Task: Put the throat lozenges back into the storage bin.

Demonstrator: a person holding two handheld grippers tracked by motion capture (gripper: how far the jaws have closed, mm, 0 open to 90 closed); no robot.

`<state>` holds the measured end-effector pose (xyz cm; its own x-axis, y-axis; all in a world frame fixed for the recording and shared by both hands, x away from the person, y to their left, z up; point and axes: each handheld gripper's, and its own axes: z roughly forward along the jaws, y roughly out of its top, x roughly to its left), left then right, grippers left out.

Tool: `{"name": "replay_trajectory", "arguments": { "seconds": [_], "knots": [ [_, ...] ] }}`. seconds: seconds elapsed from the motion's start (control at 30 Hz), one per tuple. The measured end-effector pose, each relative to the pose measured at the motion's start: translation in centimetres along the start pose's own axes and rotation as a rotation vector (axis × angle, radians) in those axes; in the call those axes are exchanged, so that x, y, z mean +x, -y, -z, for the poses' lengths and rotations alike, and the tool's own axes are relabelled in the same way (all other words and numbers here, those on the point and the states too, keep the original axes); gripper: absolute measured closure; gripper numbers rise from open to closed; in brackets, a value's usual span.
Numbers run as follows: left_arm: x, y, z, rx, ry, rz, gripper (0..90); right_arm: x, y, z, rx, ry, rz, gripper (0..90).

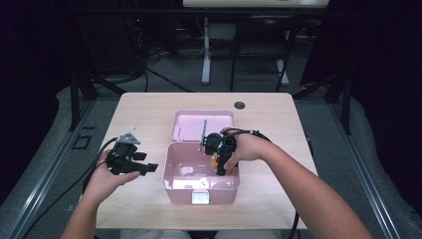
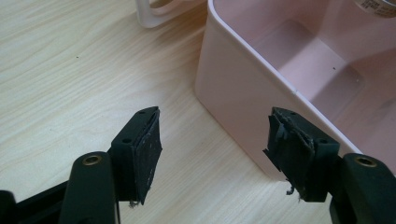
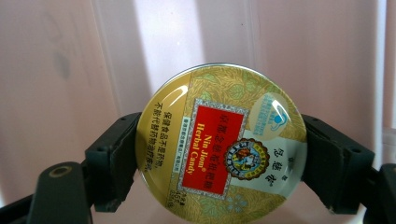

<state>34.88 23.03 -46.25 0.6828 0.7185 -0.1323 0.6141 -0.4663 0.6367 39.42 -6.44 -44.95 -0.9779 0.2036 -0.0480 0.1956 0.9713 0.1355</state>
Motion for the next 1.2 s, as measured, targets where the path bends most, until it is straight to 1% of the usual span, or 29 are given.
{"name": "replay_trajectory", "arguments": {
  "seconds": [0.2,0.27,0.43,0.47,0.8,1.07,1.2],
  "knots": [
    [-0.1,0.0,-0.1,0.004,-0.001,-0.003,34.7,-0.1,0.3,-0.8,-0.008,-0.012,-0.008,19.7],
    [-0.1,0.0,-0.1,0.005,-0.002,-0.004,34.7,-0.1,0.3,-1.0,-0.003,-0.003,-0.001,19.7],
    [-0.1,0.0,0.0,0.003,-0.001,-0.002,34.7,0.1,0.2,-1.4,-0.014,-0.012,0.005,19.7],
    [-0.1,0.0,0.0,0.004,-0.001,-0.002,34.7,0.1,0.2,-1.6,-0.014,-0.018,0.01,19.7],
    [-0.1,0.0,-0.1,0.007,-0.002,-0.004,34.7,0.7,0.2,-3.0,0.015,-0.014,0.061,19.7],
    [-0.1,0.0,-0.1,0.008,-0.002,-0.006,34.7,0.8,0.1,-3.5,0.019,-0.025,0.068,19.8],
    [-0.1,0.0,-0.2,0.009,-0.001,-0.006,34.7,0.8,0.2,-3.8,0.016,-0.033,0.06,19.8]
  ]
}}
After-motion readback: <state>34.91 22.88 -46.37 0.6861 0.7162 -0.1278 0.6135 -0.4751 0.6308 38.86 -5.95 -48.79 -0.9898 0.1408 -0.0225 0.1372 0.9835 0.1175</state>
